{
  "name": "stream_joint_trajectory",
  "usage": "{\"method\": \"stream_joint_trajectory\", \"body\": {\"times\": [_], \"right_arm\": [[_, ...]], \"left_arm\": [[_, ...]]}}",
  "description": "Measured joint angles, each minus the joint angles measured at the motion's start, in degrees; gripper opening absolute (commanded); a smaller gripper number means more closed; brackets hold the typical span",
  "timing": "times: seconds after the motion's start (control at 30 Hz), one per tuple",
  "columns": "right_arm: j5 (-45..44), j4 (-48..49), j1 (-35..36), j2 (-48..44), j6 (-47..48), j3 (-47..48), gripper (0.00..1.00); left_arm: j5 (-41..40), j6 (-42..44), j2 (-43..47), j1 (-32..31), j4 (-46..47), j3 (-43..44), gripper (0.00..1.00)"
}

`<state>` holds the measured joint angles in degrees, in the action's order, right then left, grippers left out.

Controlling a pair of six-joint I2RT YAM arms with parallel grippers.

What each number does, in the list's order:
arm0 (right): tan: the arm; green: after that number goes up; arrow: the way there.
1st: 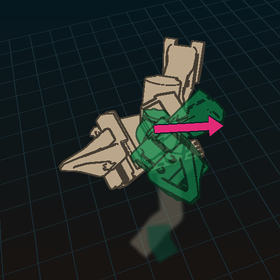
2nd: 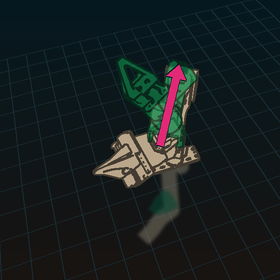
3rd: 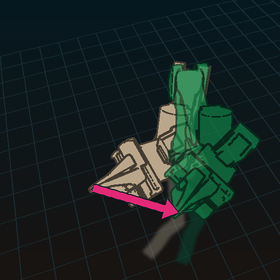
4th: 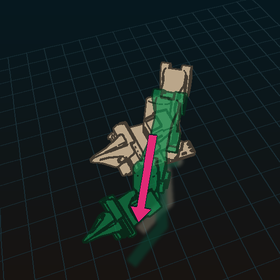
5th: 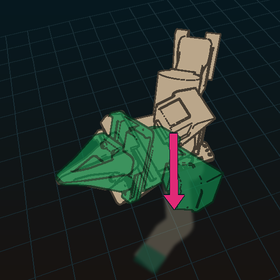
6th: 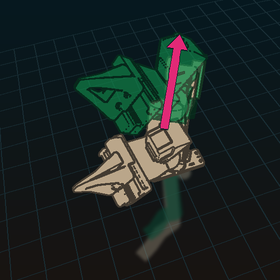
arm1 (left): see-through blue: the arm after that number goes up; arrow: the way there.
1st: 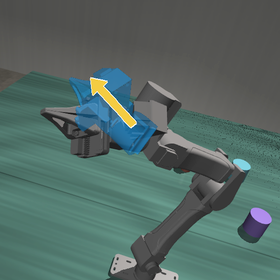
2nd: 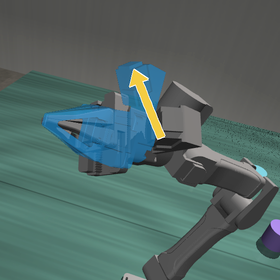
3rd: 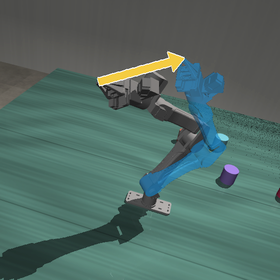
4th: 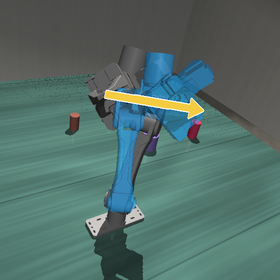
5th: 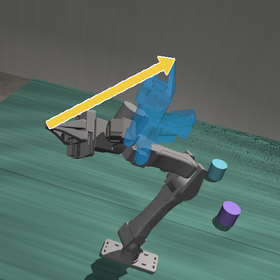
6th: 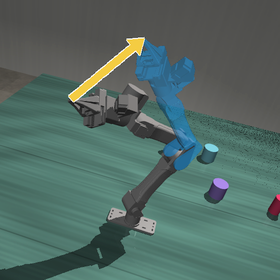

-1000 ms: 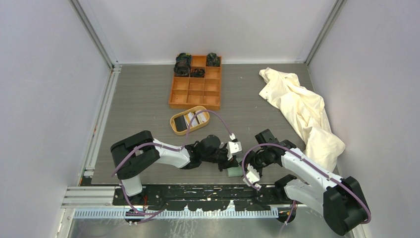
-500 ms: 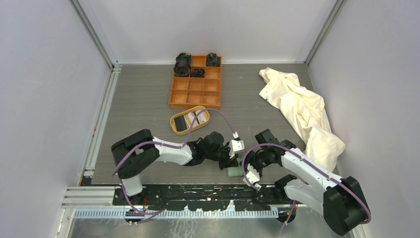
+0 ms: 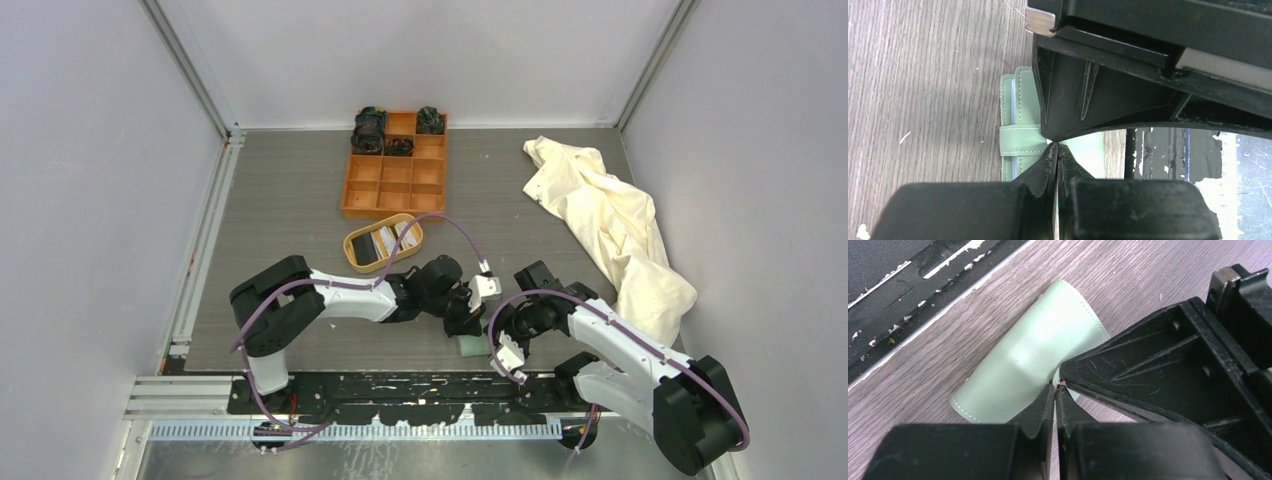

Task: Put the credit cards into the card holder
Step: Close the card holder at the center of the board.

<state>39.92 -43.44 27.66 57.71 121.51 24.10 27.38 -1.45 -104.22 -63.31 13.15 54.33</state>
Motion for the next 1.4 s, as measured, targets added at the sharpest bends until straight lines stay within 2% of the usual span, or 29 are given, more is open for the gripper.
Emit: {"method": "stream_joint_trajectory", "body": {"times": [0.1,0.3,0.47,0.83,1.07,1.23,1.4], "right_arm": [[0.0,0.0,0.1,0.0,0.0,0.0,0.17],[-0.5,-0.6,0.2,-0.2,0.0,0.3,0.2],[-1.6,-1.8,0.5,-0.3,0.0,1.3,0.31],[-3.5,-5.0,0.5,-1.0,0.0,2.8,0.44],[-4.0,-7.3,0.4,-1.3,-0.1,4.1,0.44],[-4.2,-13.9,-0.4,-1.5,-0.4,5.8,0.32],[-3.1,-22.6,-1.3,-2.3,-1.3,6.2,0.29]], "left_arm": [[1.4,-0.1,-0.6,0.5,-0.4,0.5,0.0],[3.8,-1.1,-1.9,1.4,-1.7,1.9,0.0],[5.5,-1.3,-2.6,2.1,-1.6,2.4,0.0],[7.4,-1.6,-3.8,2.7,-1.7,3.4,0.0],[7.6,-1.5,-4.0,2.7,-1.4,3.5,0.0],[7.6,-1.5,-4.1,2.6,-1.3,3.5,0.0],[7.6,-1.5,-4.1,2.6,-1.2,3.5,0.0]]}}
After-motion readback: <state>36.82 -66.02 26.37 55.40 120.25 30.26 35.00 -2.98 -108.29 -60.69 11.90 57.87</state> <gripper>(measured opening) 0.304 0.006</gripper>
